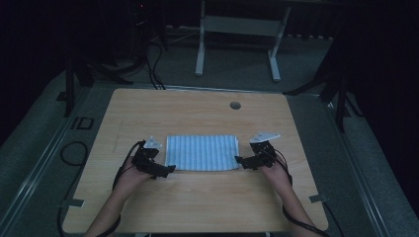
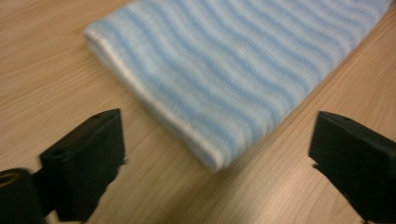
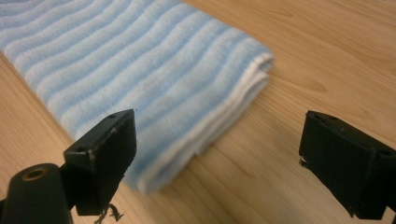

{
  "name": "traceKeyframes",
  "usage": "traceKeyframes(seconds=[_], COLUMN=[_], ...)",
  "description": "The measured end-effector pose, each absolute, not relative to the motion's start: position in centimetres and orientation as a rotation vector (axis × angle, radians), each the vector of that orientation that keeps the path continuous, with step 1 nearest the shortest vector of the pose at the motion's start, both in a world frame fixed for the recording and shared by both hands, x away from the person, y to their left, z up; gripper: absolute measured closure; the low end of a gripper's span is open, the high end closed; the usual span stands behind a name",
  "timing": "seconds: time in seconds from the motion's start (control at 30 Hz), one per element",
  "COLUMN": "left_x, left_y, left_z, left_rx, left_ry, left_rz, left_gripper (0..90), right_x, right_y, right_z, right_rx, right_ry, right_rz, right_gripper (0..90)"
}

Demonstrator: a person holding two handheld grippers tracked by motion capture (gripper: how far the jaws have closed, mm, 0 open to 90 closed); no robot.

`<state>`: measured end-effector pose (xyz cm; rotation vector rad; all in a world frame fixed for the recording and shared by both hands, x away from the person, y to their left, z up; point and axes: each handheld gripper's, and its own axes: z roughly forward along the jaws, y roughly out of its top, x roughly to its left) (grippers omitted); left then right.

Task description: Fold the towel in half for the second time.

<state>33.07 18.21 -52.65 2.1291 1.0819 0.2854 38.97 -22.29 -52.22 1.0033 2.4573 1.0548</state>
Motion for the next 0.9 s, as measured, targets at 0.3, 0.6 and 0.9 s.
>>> traceKeyframes(seconds=[0.3,0.6,0.9], left_x=[30.7,29.1,27.4], left_y=[20.5,21.9,23.6], left_z=[-53.2,-54.2,-54.6], left_rx=[2.062,2.049,1.986], left_ry=[1.131,1.145,1.182], left_rz=[0.294,0.325,0.345], left_gripper=[2.2,2.1,2.1], right_x=[36.8,34.6,32.7], right_y=[-25.7,-28.4,-31.6], right_z=[-53.6,-53.8,-54.1], right_rx=[1.038,1.067,1.179], right_ry=[2.422,2.346,2.224], right_rz=[1.078,1.086,1.090], right_gripper=[10.9,11.2,11.2])
